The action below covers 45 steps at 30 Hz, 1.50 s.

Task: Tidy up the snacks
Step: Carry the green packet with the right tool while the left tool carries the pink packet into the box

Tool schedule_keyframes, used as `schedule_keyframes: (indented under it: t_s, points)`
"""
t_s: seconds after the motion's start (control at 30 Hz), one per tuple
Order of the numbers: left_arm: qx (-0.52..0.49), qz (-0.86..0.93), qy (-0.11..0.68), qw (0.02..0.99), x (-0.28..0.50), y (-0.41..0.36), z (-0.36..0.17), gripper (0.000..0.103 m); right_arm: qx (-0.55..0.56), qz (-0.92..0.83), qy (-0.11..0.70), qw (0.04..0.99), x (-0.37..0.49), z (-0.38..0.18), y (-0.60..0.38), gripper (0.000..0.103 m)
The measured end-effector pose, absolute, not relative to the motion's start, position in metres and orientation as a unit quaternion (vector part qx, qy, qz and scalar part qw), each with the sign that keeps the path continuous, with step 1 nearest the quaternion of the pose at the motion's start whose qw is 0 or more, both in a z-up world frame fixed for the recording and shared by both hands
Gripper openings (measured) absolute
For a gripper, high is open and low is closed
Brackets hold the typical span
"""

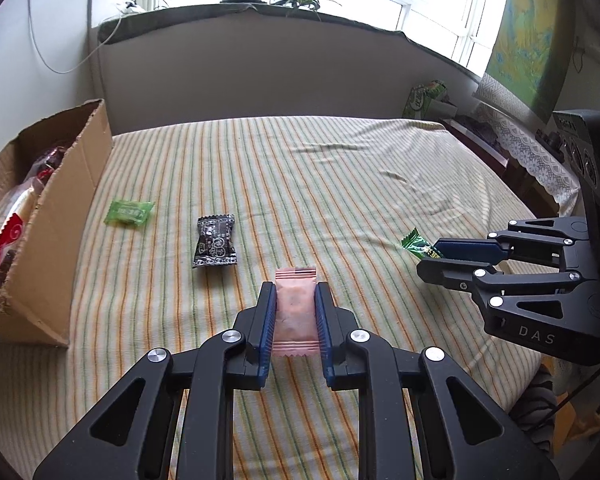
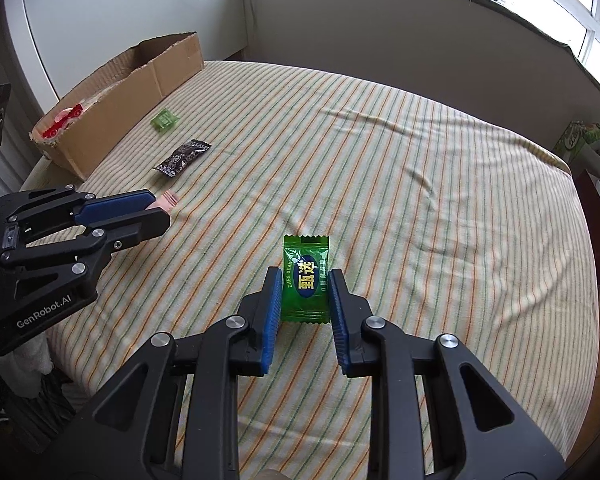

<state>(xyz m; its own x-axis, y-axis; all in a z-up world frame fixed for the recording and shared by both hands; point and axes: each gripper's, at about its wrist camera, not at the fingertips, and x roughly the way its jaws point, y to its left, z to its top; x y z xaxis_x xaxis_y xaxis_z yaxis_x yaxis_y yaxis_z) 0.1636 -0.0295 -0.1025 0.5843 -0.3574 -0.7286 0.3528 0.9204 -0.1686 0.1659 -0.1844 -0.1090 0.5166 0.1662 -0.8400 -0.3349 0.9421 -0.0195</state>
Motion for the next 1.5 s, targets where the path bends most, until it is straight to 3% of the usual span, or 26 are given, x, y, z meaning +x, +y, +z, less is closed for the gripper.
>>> schedule_keyframes:
  t_s: [0.53,1.07,1.5]
  points:
    - [-0.052,-0.157,0.341,0.925,0.169,0.011,-0.057,0.018,-0.093,0.184,0.416,0.886,0.17,-0.053,-0.139,0.024]
    - [-0.113,-0.067,0.295,0.946,0.206,0.09,-0.026,0.018,-0.077,0.236,0.392,0.886,0.23,-0.019,-0.072,0.024]
    - [-0.159,0.015,0.301,0.94,0.221,0.165,-0.043,0.018,-0.072,0.288,0.404,0.865,0.283,-0.022,0.026,0.024]
